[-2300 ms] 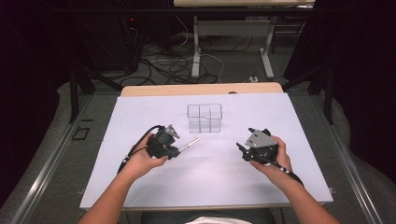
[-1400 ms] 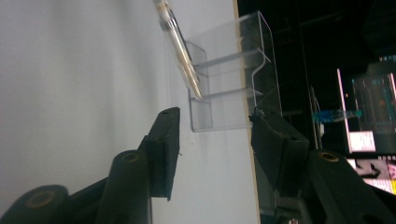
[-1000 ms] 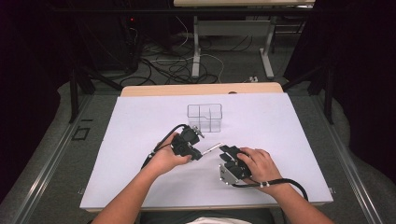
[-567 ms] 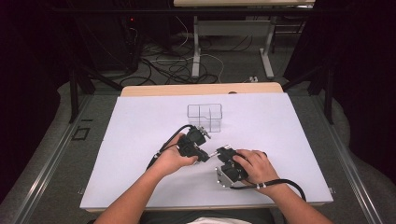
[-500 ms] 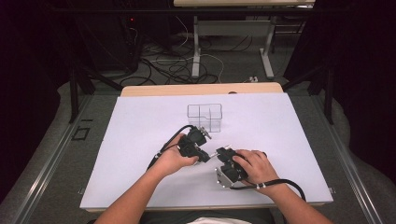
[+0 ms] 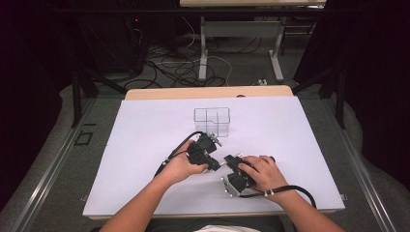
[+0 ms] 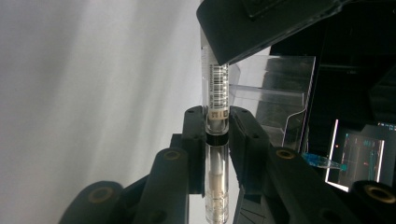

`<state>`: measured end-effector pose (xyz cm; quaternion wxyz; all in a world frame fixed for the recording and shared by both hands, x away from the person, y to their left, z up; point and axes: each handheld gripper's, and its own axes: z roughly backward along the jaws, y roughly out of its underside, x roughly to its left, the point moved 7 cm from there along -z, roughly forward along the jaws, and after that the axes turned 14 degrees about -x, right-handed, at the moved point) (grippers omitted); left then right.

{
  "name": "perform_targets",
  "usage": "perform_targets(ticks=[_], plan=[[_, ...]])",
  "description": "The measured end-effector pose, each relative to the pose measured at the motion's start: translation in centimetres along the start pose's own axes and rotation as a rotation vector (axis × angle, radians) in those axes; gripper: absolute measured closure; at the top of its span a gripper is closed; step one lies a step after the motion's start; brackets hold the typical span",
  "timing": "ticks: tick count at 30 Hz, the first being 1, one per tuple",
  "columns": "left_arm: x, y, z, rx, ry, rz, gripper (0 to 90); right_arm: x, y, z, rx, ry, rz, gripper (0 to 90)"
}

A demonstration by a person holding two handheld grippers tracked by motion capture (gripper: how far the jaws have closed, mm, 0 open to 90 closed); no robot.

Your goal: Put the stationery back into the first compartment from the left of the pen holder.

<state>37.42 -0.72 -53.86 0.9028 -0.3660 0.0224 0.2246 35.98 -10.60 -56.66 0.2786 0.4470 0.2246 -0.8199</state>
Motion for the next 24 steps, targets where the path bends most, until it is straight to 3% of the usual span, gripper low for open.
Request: perform_targets(ticks=[6, 12, 14, 17, 24], plan=[[0.1, 0.0, -0.1, -0.034, 0.005, 0.007, 78.2, 0.1, 0.1, 0.1, 0.023, -0.006, 0.016, 79.0], [0.4, 0.0, 0.5, -0.063, -0.009, 0.032, 67.6, 0.3, 0.3, 0.0, 0.022, -0.018, 0.016, 79.0], [0.8, 0.0, 0.7, -0.082, -0.021, 0.050, 64.5, 0.2, 0.3, 0.2, 0.043, -0.008, 0.020, 79.0], [1.4, 0.1, 1.1, -0.112, -0.052, 0.070, 61.0, 0.3, 0.3, 0.0, 0.020, -0.016, 0.001, 79.0], [2.9, 1.0, 1.4, -0.112, -0.110, 0.096, 58.7, 0.2, 0.3, -0.1, -0.001, 0.003, 0.008, 79.0]])
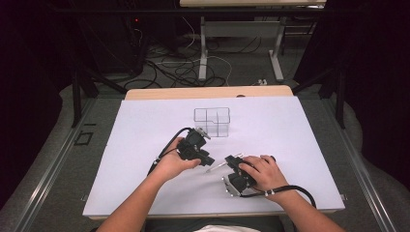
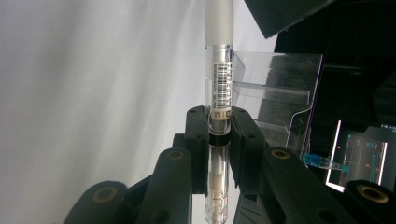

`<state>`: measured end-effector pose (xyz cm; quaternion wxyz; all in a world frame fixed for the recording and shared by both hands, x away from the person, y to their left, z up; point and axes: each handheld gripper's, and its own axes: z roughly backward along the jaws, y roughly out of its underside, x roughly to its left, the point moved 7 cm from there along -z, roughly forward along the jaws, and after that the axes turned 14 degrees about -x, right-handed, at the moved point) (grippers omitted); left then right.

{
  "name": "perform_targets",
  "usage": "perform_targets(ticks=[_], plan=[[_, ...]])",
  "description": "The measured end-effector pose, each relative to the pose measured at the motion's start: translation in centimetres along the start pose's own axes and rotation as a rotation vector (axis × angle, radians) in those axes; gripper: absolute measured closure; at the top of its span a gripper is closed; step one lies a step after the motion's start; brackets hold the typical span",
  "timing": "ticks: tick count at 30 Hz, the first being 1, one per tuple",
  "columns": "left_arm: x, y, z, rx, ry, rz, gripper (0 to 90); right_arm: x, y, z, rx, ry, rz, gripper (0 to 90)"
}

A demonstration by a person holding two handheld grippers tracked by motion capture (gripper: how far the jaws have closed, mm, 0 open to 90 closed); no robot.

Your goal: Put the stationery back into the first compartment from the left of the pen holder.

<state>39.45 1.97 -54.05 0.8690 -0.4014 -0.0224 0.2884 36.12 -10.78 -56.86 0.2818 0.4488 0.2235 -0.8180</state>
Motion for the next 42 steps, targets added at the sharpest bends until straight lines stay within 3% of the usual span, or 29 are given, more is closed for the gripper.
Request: perform_targets(ticks=[1, 3, 4, 6, 7, 8, 9, 15, 17, 20, 23, 24, 26, 30, 32, 35, 38, 42], plan=[[0.2, 0.1, 0.0, -0.004, -0.013, 0.002, 58.2, -0.1, 0.0, 0.0, -0.005, 0.012, 0.001, 79.0], [0.8, 0.2, 0.1, -0.012, -0.042, -0.021, 56.1, -0.1, 0.0, 0.1, 0.003, -0.011, -0.001, 79.0], [0.9, 0.3, 0.2, -0.009, -0.057, -0.011, 54.8, 0.0, 0.1, 0.1, 0.006, -0.007, -0.010, 79.0], [1.6, 0.4, 0.3, -0.020, -0.095, -0.057, 51.5, 0.0, 0.2, 0.2, 0.012, -0.008, -0.023, 79.0], [1.8, 0.6, 0.3, -0.026, -0.118, -0.057, 50.3, 0.0, 0.2, 0.2, 0.008, -0.004, -0.022, 79.0], [2.2, 0.6, 0.4, -0.026, -0.139, -0.082, 48.5, -0.1, 0.1, 0.1, -0.010, 0.018, -0.029, 78.9], [2.4, 0.7, 0.5, -0.033, -0.157, -0.084, 47.3, -0.1, 0.2, 0.1, -0.005, -0.005, -0.029, 78.9], [3.8, 0.9, 1.9, -0.091, -0.196, -0.070, 41.6, -0.3, 0.3, 0.2, -0.028, 0.046, -0.083, 79.0], [4.4, 1.2, 2.5, -0.108, -0.192, -0.033, 41.1, -0.3, 0.4, 0.3, -0.041, 0.042, -0.148, 79.0], [5.0, 1.9, 3.1, -0.138, -0.172, -0.004, 40.2, -0.8, 0.7, 0.5, -0.080, 0.099, -0.279, 79.0], [5.7, 2.6, 3.4, -0.156, -0.174, 0.009, 36.7, -1.4, 1.0, 0.9, -0.097, 0.138, -0.364, 79.1], [5.8, 2.6, 3.4, -0.184, -0.176, 0.027, 34.2, -1.7, 1.2, 0.9, -0.112, 0.143, -0.379, 79.0], [6.3, 2.8, 3.6, -0.195, -0.196, 0.012, 26.5, -1.9, 1.5, 1.1, -0.128, 0.151, -0.433, 79.1], [6.9, 2.7, 4.1, -0.226, -0.219, 0.027, 18.3, -2.2, 2.2, 1.5, -0.136, 0.168, -0.545, 79.1], [7.2, 2.5, 4.2, -0.258, -0.232, 0.048, 16.1, -2.5, 2.6, 1.6, -0.143, 0.195, -0.612, 79.0], [7.6, 2.4, 4.6, -0.275, -0.250, 0.047, 14.0, -3.1, 3.1, 1.8, -0.167, 0.226, -0.706, 79.0], [8.0, 2.6, 4.8, -0.274, -0.252, 0.096, 9.4, -3.9, 3.7, 2.1, -0.207, 0.255, -0.820, 79.0], [8.5, 2.7, 4.9, -0.278, -0.272, 0.125, 5.7, -4.7, 4.4, 2.4, -0.258, 0.277, -0.963, 79.1]])
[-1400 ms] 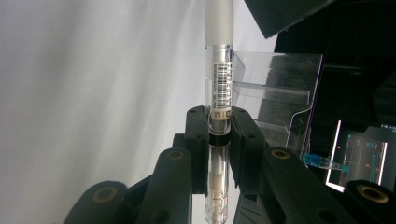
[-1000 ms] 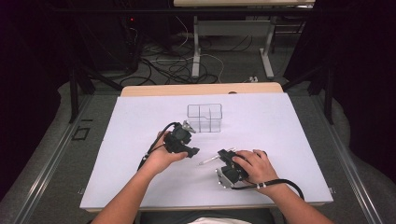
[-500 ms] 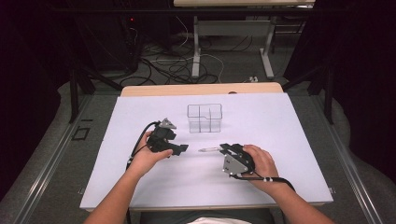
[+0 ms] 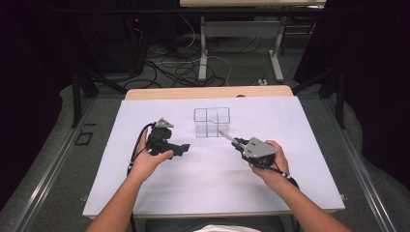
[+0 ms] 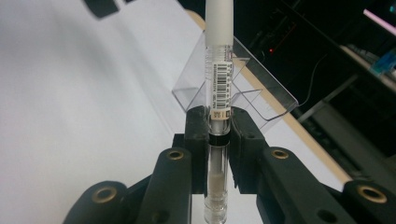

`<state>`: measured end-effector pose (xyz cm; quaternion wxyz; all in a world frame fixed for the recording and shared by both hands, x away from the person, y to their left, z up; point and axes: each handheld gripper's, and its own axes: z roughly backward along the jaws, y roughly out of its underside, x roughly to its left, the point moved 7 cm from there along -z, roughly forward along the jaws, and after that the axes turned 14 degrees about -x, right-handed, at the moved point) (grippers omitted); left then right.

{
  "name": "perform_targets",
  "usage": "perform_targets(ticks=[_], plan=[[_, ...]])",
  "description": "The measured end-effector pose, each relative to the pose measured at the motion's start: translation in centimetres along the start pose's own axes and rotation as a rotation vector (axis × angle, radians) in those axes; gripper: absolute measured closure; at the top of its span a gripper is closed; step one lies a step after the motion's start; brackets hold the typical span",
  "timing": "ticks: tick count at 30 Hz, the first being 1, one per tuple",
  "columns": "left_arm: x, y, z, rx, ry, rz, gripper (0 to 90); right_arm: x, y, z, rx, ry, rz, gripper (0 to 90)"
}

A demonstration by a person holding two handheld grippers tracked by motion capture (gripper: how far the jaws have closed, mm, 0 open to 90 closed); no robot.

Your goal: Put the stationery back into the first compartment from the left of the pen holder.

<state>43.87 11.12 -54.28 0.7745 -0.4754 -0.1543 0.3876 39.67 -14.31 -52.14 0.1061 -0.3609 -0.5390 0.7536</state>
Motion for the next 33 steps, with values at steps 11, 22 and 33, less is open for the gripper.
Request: perform_targets(ticks=[11, 22, 33], plan=[[1.0, 0.0, 0.2, -0.021, -0.056, -0.013, 0.2, -3.6, -3.2, -2.0, -0.132, 0.062, -0.269, 79.0], [1.9, 0.0, 1.0, -0.047, -0.148, -0.050, 0.2, -4.7, -6.9, -5.3, -0.141, 0.021, -0.367, 79.0], [2.2, -0.2, 1.2, -0.076, -0.152, -0.037, 0.2, -5.7, -9.7, -8.8, -0.143, 0.017, -0.396, 79.1]])
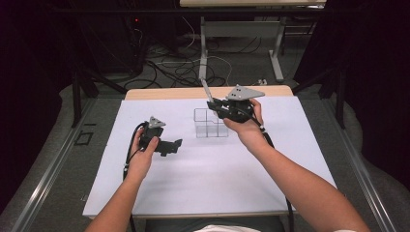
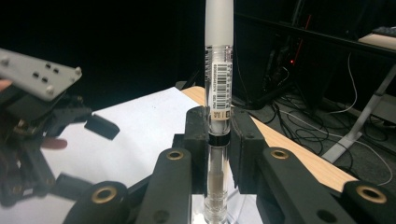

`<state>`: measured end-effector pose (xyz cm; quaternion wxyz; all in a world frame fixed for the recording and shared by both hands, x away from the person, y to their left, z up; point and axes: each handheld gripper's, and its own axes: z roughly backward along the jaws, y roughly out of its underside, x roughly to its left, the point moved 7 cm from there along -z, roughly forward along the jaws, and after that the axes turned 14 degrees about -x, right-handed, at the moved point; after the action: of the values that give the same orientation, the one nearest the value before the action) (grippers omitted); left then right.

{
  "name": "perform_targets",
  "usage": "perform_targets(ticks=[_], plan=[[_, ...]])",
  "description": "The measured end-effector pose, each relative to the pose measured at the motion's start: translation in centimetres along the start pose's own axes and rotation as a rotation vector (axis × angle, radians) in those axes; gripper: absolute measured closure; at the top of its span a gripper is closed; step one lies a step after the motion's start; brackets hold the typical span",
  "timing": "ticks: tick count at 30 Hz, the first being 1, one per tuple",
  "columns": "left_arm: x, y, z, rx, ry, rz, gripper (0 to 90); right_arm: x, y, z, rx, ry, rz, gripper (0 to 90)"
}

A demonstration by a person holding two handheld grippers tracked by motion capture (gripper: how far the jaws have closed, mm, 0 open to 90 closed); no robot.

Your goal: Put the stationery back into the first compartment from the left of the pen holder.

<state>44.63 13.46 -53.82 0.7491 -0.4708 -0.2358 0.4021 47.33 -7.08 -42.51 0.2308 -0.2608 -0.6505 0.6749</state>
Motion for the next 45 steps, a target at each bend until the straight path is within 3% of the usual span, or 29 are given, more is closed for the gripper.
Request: perform_targets(ticks=[8, 19, 22, 30, 45], plan=[[0.4, 0.0, 0.0, -0.012, -0.008, 0.029, 0.2, -0.5, -0.1, -2.4, 0.009, 0.031, -0.091, 79.0], [0.9, 0.0, 0.2, -0.031, -0.021, 0.077, 0.2, -1.5, 2.6, -5.7, 0.057, 0.098, -0.175, 79.0], [1.0, 0.0, 0.2, -0.031, -0.023, 0.074, 0.2, -1.7, 3.7, -6.4, 0.068, 0.116, -0.199, 79.0], [1.0, 0.0, 0.2, -0.031, -0.022, 0.085, 0.2, -2.1, 5.6, -7.5, 0.105, 0.167, -0.193, 79.0], [1.1, 0.0, 0.2, -0.031, -0.022, 0.084, 0.2, -1.4, 8.3, -8.2, 0.167, 0.189, -0.192, 78.9]])
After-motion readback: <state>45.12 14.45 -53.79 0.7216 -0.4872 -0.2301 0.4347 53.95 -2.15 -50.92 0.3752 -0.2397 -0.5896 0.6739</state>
